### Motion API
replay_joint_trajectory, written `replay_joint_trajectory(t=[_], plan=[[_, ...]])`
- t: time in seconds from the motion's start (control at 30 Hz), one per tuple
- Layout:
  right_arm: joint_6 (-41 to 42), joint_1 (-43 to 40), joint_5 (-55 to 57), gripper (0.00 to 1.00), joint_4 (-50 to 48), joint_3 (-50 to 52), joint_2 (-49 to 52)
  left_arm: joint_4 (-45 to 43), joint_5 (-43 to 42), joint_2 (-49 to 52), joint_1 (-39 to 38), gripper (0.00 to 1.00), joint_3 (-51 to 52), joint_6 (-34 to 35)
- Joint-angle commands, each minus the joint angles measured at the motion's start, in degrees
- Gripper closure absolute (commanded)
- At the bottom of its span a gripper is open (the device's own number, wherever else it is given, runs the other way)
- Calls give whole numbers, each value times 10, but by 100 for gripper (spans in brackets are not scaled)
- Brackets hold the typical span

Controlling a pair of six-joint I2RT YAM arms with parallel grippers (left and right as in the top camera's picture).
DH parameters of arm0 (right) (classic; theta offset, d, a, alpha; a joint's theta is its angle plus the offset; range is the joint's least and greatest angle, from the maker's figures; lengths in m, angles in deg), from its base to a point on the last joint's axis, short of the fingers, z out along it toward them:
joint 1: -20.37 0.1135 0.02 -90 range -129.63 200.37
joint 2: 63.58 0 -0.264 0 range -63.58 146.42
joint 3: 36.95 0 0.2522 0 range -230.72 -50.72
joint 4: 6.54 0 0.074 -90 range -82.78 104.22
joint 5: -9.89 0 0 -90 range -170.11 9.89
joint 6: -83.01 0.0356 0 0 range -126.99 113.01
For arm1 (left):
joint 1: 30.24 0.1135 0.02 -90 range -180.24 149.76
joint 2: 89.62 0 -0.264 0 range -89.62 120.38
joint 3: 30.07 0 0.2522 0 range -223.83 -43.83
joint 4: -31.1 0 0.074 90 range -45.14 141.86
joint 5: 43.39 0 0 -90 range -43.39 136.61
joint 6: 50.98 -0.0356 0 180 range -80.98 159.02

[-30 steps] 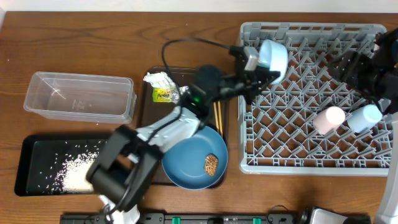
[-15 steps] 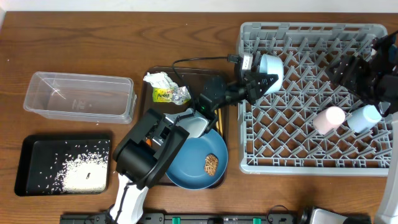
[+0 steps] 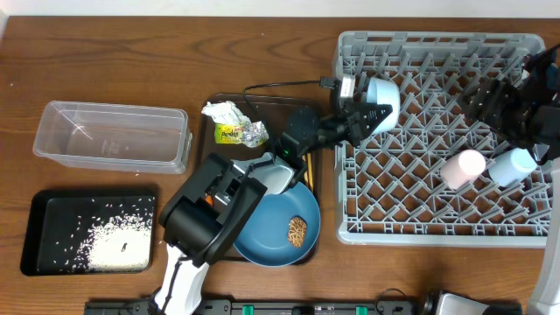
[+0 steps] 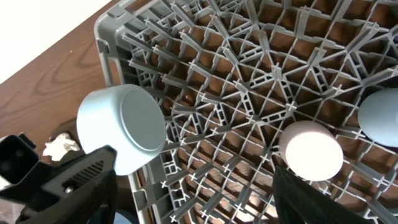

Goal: Sort waste into correct bins and load items into the dishwasher rack
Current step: 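Carry the empty bowl to the right gripper over the rack, then release the bowl into the rack and reach left gripper to wrappers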

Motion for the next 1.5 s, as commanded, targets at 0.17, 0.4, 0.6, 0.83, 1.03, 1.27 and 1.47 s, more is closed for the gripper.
replay_joint_trajectory(t=[0.17,0.4,0.6,0.83,1.03,1.27,1.47], plan=[[-6,-6,11,27,3,-1,-7,21,3,0,-10,94,-5,7],[-6,-6,11,27,3,-1,-7,49,3,0,-10,94,-5,5],[-6,-6,11,26,3,-1,-7,49,2,0,2,73,-5,5],[-6,-6,11,25,3,-1,-7,50,-35,0,40,51,-5,5],[-6,-6,11,25,3,-1,-7,79,-76,-2,81,43,-5,7],[-6,-6,11,25,3,-1,-7,211,-91,-31,137,42,-5,3],[-6,-6,11,24,3,-1,-7,356,-99,-98,187,42,-5,-59]])
